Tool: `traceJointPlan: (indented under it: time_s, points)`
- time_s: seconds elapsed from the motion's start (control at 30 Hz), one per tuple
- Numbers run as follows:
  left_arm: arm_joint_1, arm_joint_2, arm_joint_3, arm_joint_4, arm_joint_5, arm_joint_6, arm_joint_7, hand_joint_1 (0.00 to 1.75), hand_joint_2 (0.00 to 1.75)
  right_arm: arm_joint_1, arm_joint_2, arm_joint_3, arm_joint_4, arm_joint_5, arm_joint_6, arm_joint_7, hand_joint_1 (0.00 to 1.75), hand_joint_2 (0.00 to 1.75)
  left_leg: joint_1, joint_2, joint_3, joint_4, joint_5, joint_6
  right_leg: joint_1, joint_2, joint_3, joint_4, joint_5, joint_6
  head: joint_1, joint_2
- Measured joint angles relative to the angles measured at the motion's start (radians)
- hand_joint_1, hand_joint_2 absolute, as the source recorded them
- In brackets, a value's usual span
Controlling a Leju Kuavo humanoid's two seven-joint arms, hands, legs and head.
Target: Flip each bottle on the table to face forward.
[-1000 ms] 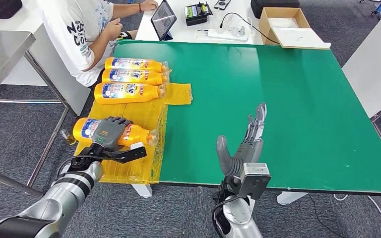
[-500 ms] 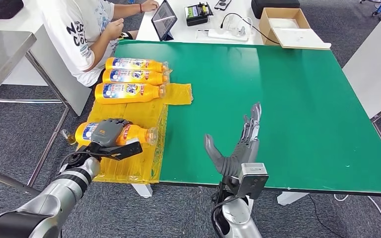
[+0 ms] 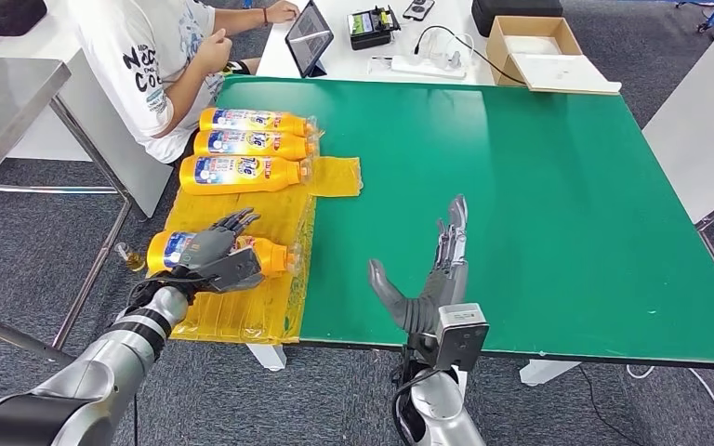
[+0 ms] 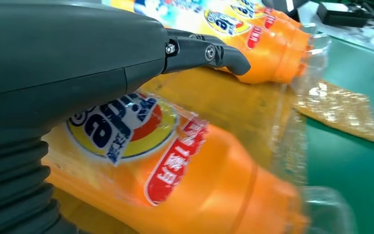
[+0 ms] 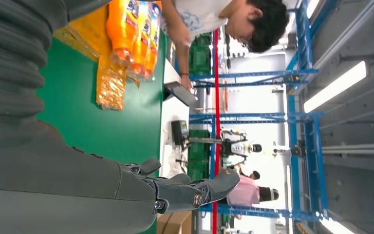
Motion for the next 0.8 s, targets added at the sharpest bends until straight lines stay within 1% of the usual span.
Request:
traceJointPlan:
  time_s: [0.17,0.27,0.3,0.33,0.37,0.4,0.5,0.57,0.63,0.67,0.7,0.73,0.77,0.8]
  points:
    - [-0.001,0.0,0.004,0.0,0.08,-0.093,-0.045,0.0,0.0,-0.006,0.0,-0.005,0.024,-0.011,0.023,0.0,0.0,1.75,0.0,0.0,0.002,0.0,0.0,0.0,0.0,0.0,0.002,0.0,0.0,0.0,0.0,0.0]
    - [0.001,0.0,0.021,0.0,0.175,-0.165,-0.088,0.0,0.0,-0.011,0.0,-0.007,0.039,-0.014,0.029,0.0,0.0,1.75,0.0,0.0,0.004,0.0,0.0,0.0,0.0,0.0,0.003,0.0,0.0,0.0,0.0,0.0]
    - [0.004,-0.003,0.031,-0.001,0.219,-0.175,-0.105,0.0,0.0,-0.012,0.0,-0.008,0.043,-0.014,0.029,0.0,0.0,1.75,0.0,0.0,0.004,0.0,0.0,0.0,0.0,0.0,0.003,0.0,0.0,0.0,0.0,0.0]
    - [0.01,-0.009,0.044,-0.006,0.27,-0.165,-0.124,0.0,0.0,-0.012,0.001,-0.009,0.046,-0.013,0.029,0.0,0.0,1.75,0.0,0.0,0.004,0.0,0.0,0.0,0.0,0.0,0.003,0.0,0.0,0.0,0.0,0.0]
    - [0.021,-0.018,0.061,-0.019,0.333,-0.125,-0.147,0.0,0.0,-0.011,0.002,-0.009,0.049,-0.009,0.028,0.0,0.0,1.75,0.0,0.001,0.004,0.0,0.0,0.0,0.0,0.0,0.003,0.0,0.0,0.0,0.0,0.0]
    - [0.035,-0.034,0.082,-0.042,0.402,-0.059,-0.167,0.0,0.44,-0.01,0.003,-0.01,0.052,-0.003,0.026,0.0,0.0,1.75,0.0,0.001,0.004,0.0,0.0,0.0,0.0,0.0,0.003,0.0,0.0,0.0,0.0,0.0]
    - [0.087,-0.087,0.137,-0.168,0.601,0.206,-0.192,0.0,1.75,-0.004,0.01,-0.011,0.056,0.019,0.012,0.003,0.0,1.75,0.0,0.001,0.003,0.0,0.0,0.0,0.0,0.0,0.002,0.0,0.0,0.0,0.0,0.0]
    - [0.122,-0.109,0.147,-0.271,0.679,0.364,-0.192,0.0,1.75,0.0,0.016,-0.011,0.059,0.03,-0.001,0.006,0.0,1.75,0.0,0.001,0.003,0.0,0.0,0.0,0.0,0.001,0.002,0.0,0.0,0.0,0.0,0.0]
    - [0.163,-0.118,0.133,-0.389,0.753,0.508,-0.192,0.0,1.75,0.001,0.019,-0.009,0.064,0.039,-0.018,0.008,0.0,1.75,0.0,0.001,0.002,0.0,-0.001,0.0,0.0,0.001,0.0,0.0,0.0,0.0,0.0,0.0]
    - [0.184,-0.12,0.119,-0.454,0.796,0.558,-0.193,0.0,1.75,0.002,0.02,-0.008,0.067,0.042,-0.028,0.008,0.0,1.75,0.0,0.002,0.002,0.0,-0.001,0.0,0.0,0.001,0.0,0.0,0.0,0.0,0.0,0.0]
    - [0.205,-0.122,0.105,-0.519,0.836,0.591,-0.193,0.0,1.75,0.002,0.02,-0.008,0.071,0.045,-0.038,0.008,0.0,1.75,0.0,0.002,0.002,0.0,-0.001,-0.001,0.0,0.002,-0.001,0.0,0.0,0.0,0.0,0.0]
    - [0.226,-0.125,0.091,-0.58,0.872,0.605,-0.193,0.0,1.75,0.004,0.02,-0.007,0.075,0.048,-0.049,0.007,0.0,1.75,0.0,0.001,0.001,0.0,-0.001,-0.001,0.0,0.002,-0.001,0.0,0.0,0.0,0.0,0.0]
    - [0.246,-0.13,0.077,-0.64,0.9,0.602,-0.193,0.0,1.75,0.006,0.02,-0.007,0.078,0.051,-0.059,0.006,0.0,1.75,0.0,0.001,0.001,0.0,-0.001,-0.001,0.0,0.001,-0.001,0.0,-0.001,0.0,0.0,0.0]
    - [0.256,-0.132,0.071,-0.667,0.911,0.6,-0.193,0.0,1.75,0.008,0.02,-0.007,0.08,0.053,-0.063,0.006,0.0,1.75,0.0,0.001,0.001,0.0,-0.001,-0.001,0.0,0.001,-0.001,0.0,-0.001,0.0,0.0,0.0]
